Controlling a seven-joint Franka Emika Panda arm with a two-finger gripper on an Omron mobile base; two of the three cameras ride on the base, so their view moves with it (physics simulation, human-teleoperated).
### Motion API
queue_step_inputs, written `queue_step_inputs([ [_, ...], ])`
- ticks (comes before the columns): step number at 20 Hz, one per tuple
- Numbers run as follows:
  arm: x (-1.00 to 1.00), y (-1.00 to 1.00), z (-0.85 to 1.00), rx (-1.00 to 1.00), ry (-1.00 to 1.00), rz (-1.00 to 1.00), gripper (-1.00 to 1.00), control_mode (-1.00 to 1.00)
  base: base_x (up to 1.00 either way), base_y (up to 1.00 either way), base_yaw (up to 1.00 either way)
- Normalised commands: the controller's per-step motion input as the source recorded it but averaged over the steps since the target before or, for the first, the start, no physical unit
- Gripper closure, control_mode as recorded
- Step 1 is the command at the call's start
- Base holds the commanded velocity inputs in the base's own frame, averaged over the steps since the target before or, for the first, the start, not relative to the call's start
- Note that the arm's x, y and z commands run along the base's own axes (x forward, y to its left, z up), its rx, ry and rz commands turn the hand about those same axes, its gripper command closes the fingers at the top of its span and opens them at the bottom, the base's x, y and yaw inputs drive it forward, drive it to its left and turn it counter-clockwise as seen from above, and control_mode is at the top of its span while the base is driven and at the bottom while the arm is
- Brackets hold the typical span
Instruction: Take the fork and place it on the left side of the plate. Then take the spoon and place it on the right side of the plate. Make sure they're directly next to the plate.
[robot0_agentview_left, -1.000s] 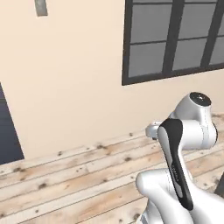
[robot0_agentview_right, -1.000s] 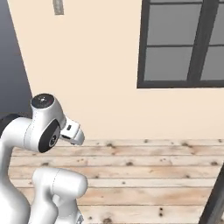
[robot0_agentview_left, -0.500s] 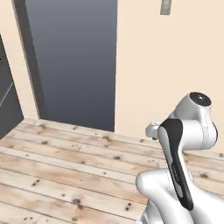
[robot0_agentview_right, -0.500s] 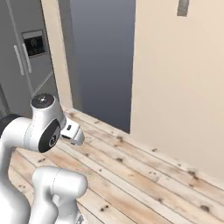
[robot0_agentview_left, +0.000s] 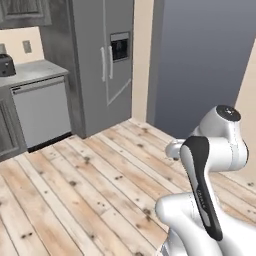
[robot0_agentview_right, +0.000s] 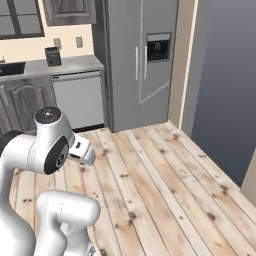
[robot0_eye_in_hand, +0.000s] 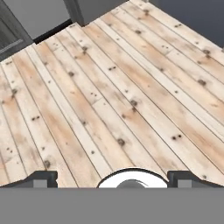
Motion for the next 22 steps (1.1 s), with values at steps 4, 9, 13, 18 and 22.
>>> queue_step_inputs([
  [4, 0.00, 0.00, 0.00, 0.00, 0.00, 0.00, -1.00, 1.00, 0.90, 0.03, 0.16],
  [9, 0.00, 0.00, 0.00, 0.00, 0.00, 0.00, -1.00, 1.00, 0.94, 0.10, -0.02],
  [13, 0.00, 0.00, 0.00, 0.00, 0.00, 0.00, -1.00, 1.00, 0.94, 0.08, -0.03],
  [18, 0.00, 0.00, 0.00, 0.00, 0.00, 0.00, -1.00, 1.00, 0.93, 0.22, 0.01],
  [22, 0.00, 0.00, 0.00, 0.00, 0.00, 0.00, -1.00, 1.00, 0.86, 0.21, 0.18],
])
